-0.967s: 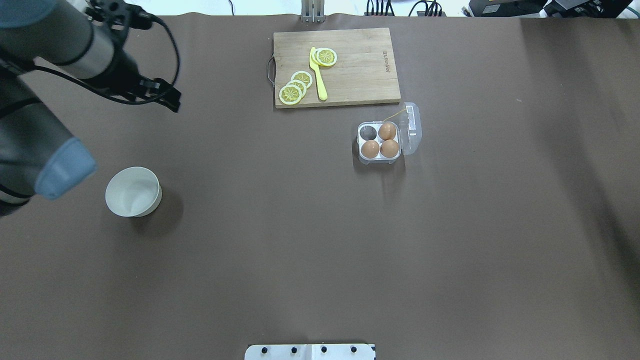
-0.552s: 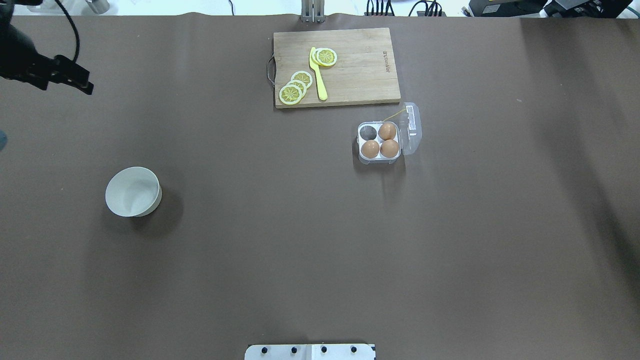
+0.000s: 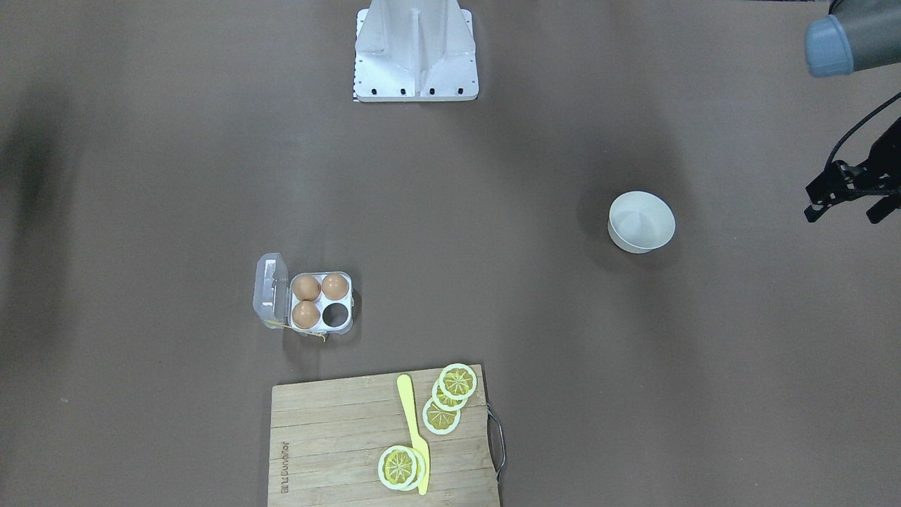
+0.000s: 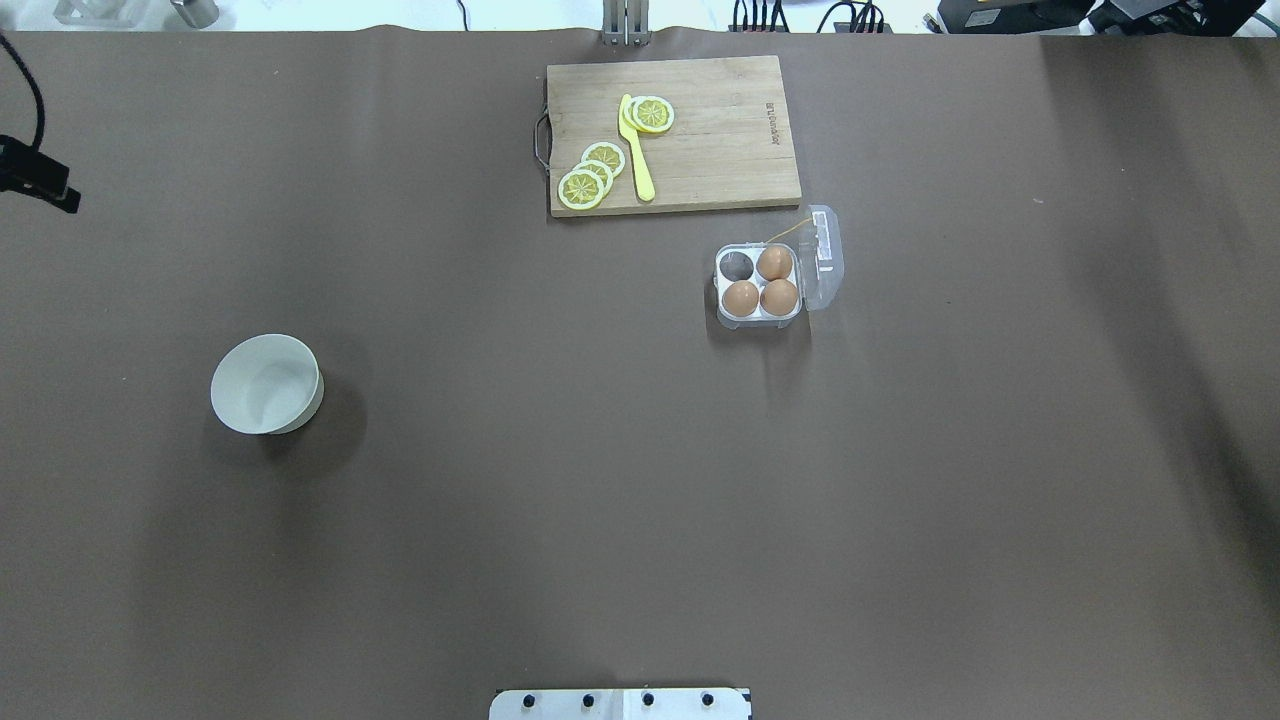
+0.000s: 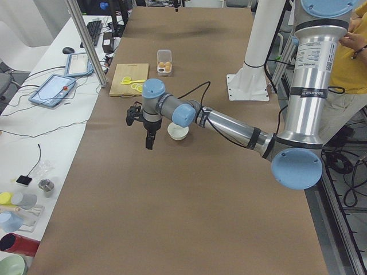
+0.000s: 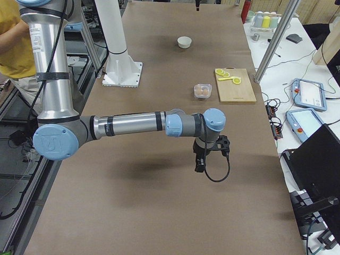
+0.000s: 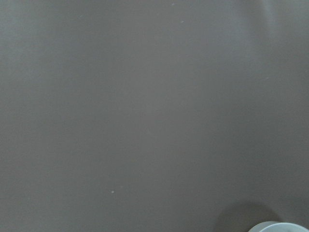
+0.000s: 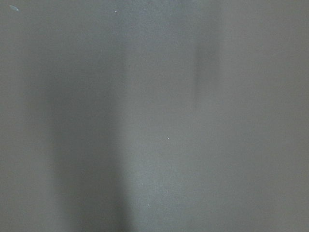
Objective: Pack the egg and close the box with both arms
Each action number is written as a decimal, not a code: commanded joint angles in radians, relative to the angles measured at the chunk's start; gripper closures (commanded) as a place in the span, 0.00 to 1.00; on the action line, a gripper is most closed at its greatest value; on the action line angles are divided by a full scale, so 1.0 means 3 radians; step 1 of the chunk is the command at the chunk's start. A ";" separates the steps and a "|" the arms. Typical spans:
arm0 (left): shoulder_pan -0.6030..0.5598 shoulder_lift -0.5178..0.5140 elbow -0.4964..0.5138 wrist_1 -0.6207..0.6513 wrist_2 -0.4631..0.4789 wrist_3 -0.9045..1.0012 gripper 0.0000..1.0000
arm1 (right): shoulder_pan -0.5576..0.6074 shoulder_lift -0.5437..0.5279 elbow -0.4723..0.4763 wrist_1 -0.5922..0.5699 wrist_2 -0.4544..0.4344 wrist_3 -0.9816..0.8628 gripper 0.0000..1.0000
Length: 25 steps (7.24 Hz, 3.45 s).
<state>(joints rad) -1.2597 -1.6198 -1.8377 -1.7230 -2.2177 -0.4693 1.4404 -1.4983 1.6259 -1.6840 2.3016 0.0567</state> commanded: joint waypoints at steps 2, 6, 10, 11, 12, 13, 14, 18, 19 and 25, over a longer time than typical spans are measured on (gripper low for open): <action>-0.0014 0.0179 0.0087 -0.0300 0.0009 -0.0010 0.02 | -0.0005 0.0004 0.0011 0.0040 0.0613 0.0021 0.01; -0.0019 0.0184 0.0062 -0.0295 0.0004 -0.0011 0.03 | -0.0469 0.0243 0.0087 0.0076 0.0954 0.0178 0.01; -0.0019 0.0199 0.0021 -0.0280 -0.0001 -0.0011 0.03 | -0.0981 0.0831 0.0001 0.0076 0.0908 0.0766 0.25; -0.0024 0.0204 0.0010 -0.0280 -0.0001 -0.0011 0.03 | -0.1063 0.0969 -0.0086 0.0076 0.0903 0.0853 0.31; -0.0024 0.0220 -0.0005 -0.0280 -0.0001 -0.0011 0.03 | -0.1119 0.1107 -0.0208 0.0076 0.0903 0.0854 0.39; -0.0024 0.0230 -0.0015 -0.0280 -0.0001 -0.0011 0.03 | -0.1170 0.1255 -0.0376 0.0081 0.0903 0.0854 0.46; -0.0024 0.0230 -0.0020 -0.0280 -0.0001 -0.0011 0.02 | -0.1211 0.1368 -0.0520 0.0157 0.0908 0.0854 0.49; -0.0030 0.0235 -0.0082 -0.0270 0.0004 -0.0011 0.03 | -0.1345 0.1685 -0.0843 0.0454 0.0934 0.1018 0.76; -0.0035 0.0255 -0.0097 -0.0270 0.0004 -0.0011 0.03 | -0.1411 0.1767 -0.0909 0.0464 0.0934 0.1018 0.82; -0.0035 0.0266 -0.0123 -0.0270 0.0004 -0.0011 0.02 | -0.1575 0.2018 -0.1098 0.0459 0.0944 0.1023 1.00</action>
<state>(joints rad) -1.2701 -1.5412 -1.8742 -1.8040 -2.2166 -0.4725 0.9747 -0.9115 1.3105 -1.5462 2.5826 0.3633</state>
